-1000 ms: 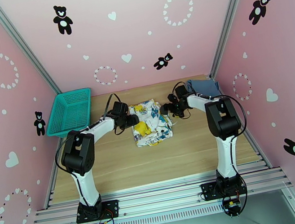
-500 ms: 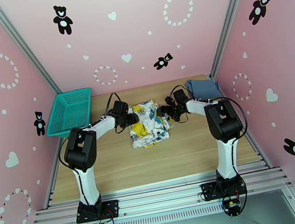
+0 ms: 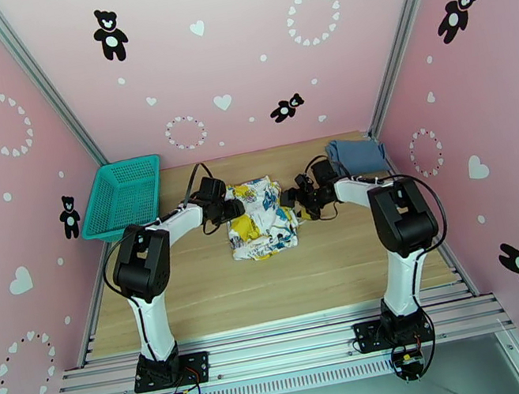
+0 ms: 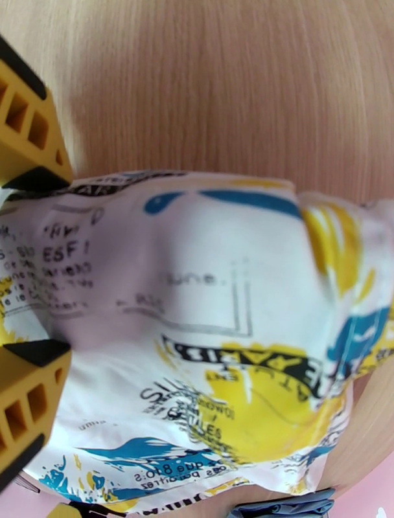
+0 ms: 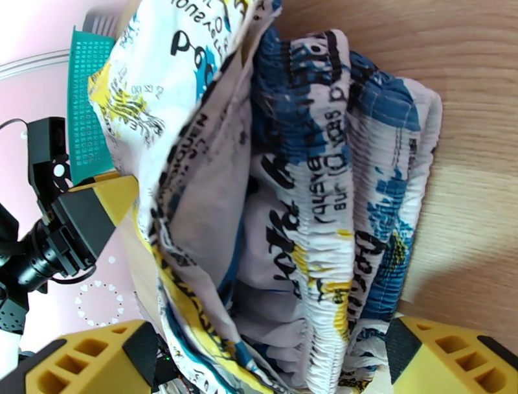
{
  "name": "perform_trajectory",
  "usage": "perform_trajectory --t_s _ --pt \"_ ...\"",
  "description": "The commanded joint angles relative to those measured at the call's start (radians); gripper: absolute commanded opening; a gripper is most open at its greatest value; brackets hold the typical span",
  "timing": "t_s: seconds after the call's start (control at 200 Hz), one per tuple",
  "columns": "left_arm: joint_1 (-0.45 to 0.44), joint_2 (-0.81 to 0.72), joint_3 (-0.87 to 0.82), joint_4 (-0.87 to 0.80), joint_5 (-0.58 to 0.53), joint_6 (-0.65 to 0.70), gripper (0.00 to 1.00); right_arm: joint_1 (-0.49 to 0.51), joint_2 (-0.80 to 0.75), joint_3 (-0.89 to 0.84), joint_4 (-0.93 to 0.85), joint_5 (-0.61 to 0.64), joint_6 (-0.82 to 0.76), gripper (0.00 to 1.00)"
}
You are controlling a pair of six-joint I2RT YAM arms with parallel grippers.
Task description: Fold and stack the mixed laundry pile
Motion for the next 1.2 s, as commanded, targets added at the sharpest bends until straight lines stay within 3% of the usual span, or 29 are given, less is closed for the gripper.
perform_trajectory --t_s 0.0,0.13,0.295,0.426,0.576,0.736,0.831,0.946,1.191 --pt "0.007 0.028 0.020 0.021 0.027 -0.005 0.65 0.068 0.021 0.082 -0.125 0.130 -0.072 0.99" --pt "0.007 0.031 0.016 0.028 0.030 -0.010 0.65 0.118 0.077 0.125 -0.181 0.247 -0.074 0.99" --pt "0.007 0.035 0.015 0.024 0.026 -0.005 0.65 0.170 0.131 0.149 -0.126 0.187 -0.020 0.94" --pt "0.007 0.035 0.013 0.027 0.028 -0.005 0.65 0.178 0.156 0.171 -0.092 0.151 0.010 0.76" --pt "0.008 0.029 0.014 0.020 0.023 0.005 0.65 0.168 0.162 0.194 -0.087 0.151 0.025 0.46" --pt "0.014 0.017 0.015 0.015 0.024 0.012 0.65 0.163 0.165 0.193 -0.051 0.152 0.053 0.23" --pt "0.019 -0.014 0.024 -0.016 0.020 0.030 0.65 0.163 0.161 0.203 -0.045 0.157 0.046 0.14" --pt "0.019 -0.106 0.022 -0.070 -0.008 0.077 0.66 0.163 0.147 0.260 -0.133 0.233 -0.019 0.00" --pt "0.026 -0.287 -0.026 -0.161 -0.090 0.147 0.67 0.159 0.116 0.414 -0.330 0.544 -0.226 0.00"
